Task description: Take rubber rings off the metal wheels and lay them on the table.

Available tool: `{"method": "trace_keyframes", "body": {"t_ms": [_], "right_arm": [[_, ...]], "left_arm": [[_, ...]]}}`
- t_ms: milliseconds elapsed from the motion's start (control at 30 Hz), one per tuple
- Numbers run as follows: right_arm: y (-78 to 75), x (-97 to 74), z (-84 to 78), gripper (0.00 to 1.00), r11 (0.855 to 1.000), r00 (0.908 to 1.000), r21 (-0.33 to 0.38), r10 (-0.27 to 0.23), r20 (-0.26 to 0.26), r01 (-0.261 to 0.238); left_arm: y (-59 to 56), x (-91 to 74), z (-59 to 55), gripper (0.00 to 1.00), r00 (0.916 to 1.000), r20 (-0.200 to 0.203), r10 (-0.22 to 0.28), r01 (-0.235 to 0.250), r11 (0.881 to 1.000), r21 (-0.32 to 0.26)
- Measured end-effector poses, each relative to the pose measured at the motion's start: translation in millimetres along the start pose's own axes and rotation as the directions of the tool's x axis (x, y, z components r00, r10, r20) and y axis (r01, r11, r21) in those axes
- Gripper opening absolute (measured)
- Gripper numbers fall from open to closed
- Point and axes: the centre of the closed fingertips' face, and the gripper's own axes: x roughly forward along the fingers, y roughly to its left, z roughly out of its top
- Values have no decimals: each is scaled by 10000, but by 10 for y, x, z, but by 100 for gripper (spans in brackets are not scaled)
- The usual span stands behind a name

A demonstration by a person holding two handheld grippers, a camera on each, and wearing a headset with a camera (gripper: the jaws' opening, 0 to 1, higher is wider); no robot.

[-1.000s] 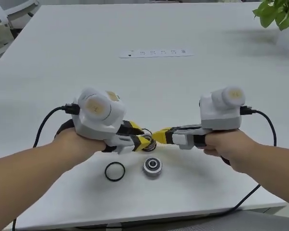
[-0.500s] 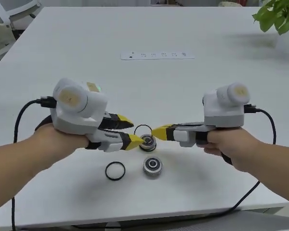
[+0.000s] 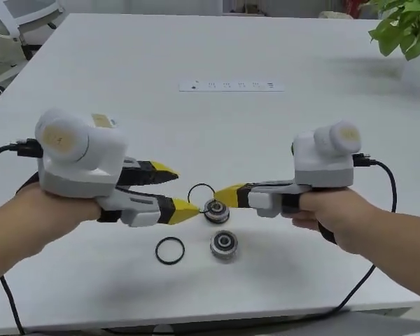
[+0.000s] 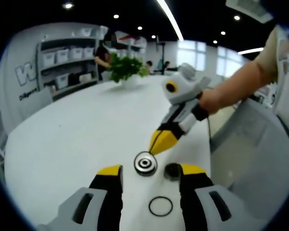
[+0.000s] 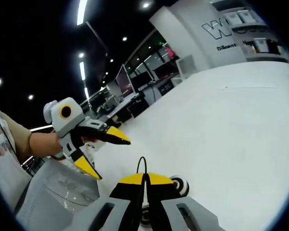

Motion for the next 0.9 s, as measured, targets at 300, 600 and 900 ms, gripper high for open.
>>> {"method": "trace_keyframes", "body": {"t_ms": [300,600,900], "right_arm": [[135,125,-79,0,9993,9983,-55,380,-439,-383],[245,238,-166,0,9975,9936,-54,700,-891,-708],[336,337,-325,0,9953,9843,-49,951,-1490,-969]], "left_arm": [[-18,-196,-56,54,9997,218,103,-101,9999,-112],[-13,-349,-185,57,9992,317,253,-240,9988,-420],[-8,-484,-314,61,9988,278,399,-383,9977,-557]]}}
